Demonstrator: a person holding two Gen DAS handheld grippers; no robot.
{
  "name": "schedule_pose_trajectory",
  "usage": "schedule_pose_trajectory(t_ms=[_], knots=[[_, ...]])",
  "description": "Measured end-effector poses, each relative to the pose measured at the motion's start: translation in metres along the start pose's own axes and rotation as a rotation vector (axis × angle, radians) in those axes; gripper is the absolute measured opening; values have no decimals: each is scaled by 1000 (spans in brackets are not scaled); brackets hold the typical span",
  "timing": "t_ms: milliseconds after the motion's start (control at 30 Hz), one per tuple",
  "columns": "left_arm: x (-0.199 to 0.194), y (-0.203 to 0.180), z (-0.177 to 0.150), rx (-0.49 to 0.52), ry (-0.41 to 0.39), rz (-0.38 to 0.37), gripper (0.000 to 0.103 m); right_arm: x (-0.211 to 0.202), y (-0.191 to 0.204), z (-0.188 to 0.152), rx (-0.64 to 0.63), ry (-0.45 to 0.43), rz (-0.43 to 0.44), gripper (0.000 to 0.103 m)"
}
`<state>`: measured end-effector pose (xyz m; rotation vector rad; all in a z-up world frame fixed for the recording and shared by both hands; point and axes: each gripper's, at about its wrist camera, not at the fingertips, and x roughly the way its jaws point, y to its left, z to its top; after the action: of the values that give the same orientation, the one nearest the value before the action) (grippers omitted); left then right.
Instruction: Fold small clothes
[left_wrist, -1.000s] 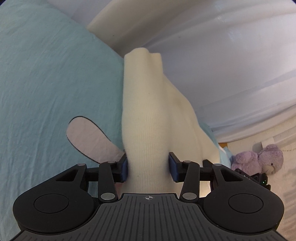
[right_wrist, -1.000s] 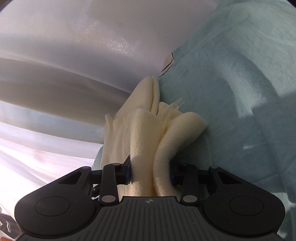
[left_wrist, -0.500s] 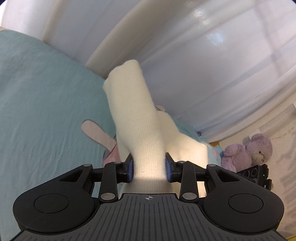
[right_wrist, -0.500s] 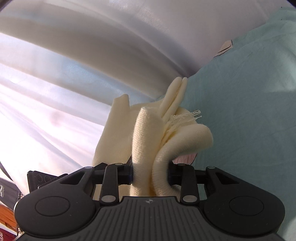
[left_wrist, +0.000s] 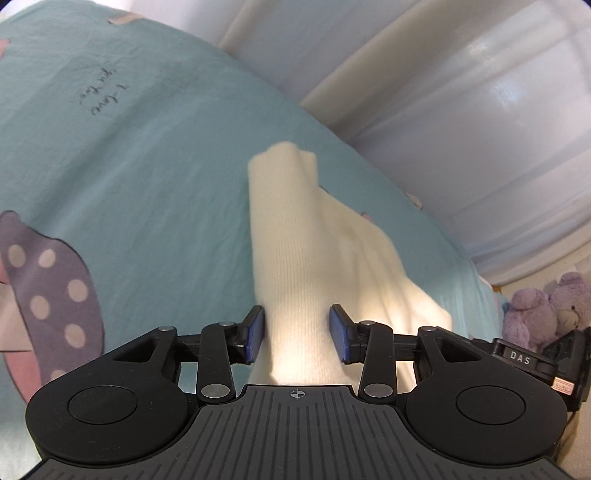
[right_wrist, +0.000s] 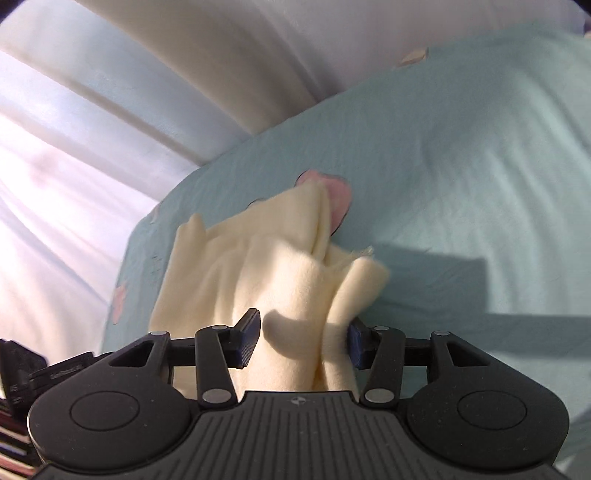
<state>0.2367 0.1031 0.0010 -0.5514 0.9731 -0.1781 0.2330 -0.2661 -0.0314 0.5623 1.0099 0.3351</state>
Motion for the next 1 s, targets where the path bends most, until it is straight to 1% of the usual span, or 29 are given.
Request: schedule_pose_trajectory(t_ms=[33,100,133,167,200,233,267,300,333,400,467,500,533,567,600,633,700,833,900,1000], knots=[[-4,0,1,13,-31,26,43,-8,3,2,-21,-57,-51,49],[-7,-3,7,51,-91,88,50,-19,14,3,-73,-136,-74,49],[-6,-7,9,64,-102,107,51,-17,24,5,-107,-154,-74,49],[-4,-11,10,77,-110,120,55,-11,36,8,-148,-159,-68,48],[1,-17,12,93,-117,130,62,2,53,11,-197,-149,-57,47],[8,-24,14,109,-127,155,65,10,64,9,-231,-137,-54,42],[18,-33,15,129,-132,204,66,21,77,8,-289,-116,-53,38],[26,-39,16,150,-134,243,66,36,90,6,-333,-106,-63,28],[39,-48,19,179,-142,292,66,47,97,5,-361,-103,-83,24],[58,-55,23,219,-147,365,66,70,113,2,-421,-115,-137,24],[70,-56,26,220,-154,393,66,91,114,5,-424,-109,-175,22],[77,-56,29,217,-147,397,66,100,109,8,-409,-98,-192,20],[82,-57,31,224,-140,394,67,106,106,9,-406,-95,-207,9],[90,-57,32,242,-133,386,70,110,103,6,-427,-129,-224,5],[97,-59,34,258,-125,392,71,113,100,4,-459,-163,-238,0],[104,-61,35,270,-124,402,71,113,95,3,-464,-185,-237,0],[113,-67,36,293,-142,412,78,108,86,2,-439,-214,-216,0],[126,-71,39,312,-177,426,87,108,82,-6,-424,-289,-254,0],[129,-71,38,304,-188,421,95,107,78,-6,-381,-315,-261,0],[130,-67,40,264,-182,399,99,101,68,-8,-332,-335,-254,0]])
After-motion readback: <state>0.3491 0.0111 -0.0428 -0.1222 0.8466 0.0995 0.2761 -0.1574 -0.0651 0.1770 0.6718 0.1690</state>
